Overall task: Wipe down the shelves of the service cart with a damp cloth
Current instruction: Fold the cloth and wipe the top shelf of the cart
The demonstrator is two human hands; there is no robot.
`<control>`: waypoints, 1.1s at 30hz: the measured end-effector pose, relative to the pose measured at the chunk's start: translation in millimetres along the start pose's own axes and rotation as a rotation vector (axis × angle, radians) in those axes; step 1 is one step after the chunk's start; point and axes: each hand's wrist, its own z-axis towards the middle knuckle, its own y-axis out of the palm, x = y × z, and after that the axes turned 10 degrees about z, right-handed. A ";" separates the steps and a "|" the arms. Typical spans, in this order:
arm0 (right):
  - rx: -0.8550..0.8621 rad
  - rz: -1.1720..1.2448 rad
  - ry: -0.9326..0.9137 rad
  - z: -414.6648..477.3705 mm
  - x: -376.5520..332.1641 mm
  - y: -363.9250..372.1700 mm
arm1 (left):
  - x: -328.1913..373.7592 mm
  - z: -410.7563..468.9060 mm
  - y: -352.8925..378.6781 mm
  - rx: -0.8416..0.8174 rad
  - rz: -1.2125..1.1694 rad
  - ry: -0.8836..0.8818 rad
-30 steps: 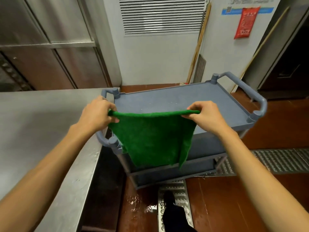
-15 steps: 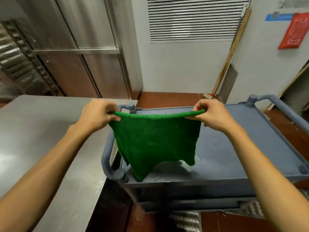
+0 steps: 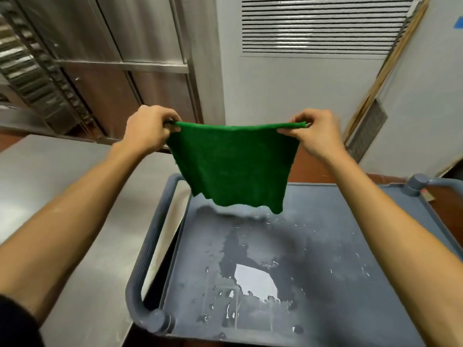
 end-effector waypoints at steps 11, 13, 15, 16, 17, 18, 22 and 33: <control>-0.070 -0.152 0.017 -18.0 129.8 59.2 | 16.0 -19.1 136.6 0.048 0.063 0.108; -0.195 -0.211 0.101 -46.6 170.2 72.6 | 18.9 -45.0 174.7 -0.167 0.070 0.048; -0.353 -0.297 0.185 -76.2 203.7 80.7 | 23.3 -74.4 209.0 -0.336 0.074 0.031; -0.433 -0.350 0.215 -90.5 216.6 83.2 | 24.5 -89.8 224.2 -0.395 0.057 0.034; -0.500 -0.393 0.239 -104.1 227.3 85.2 | 25.2 -105.1 237.0 -0.443 0.042 0.037; -0.550 -0.423 0.257 -116.5 235.9 87.0 | 25.3 -119.3 246.2 -0.480 0.043 0.030; -0.582 -0.435 0.293 -145.4 256.3 94.4 | 18.0 -157.1 260.3 -0.544 0.043 -0.059; -0.414 -0.321 0.314 -172.3 247.0 89.9 | 25.0 -183.3 252.7 -0.465 -0.057 -0.125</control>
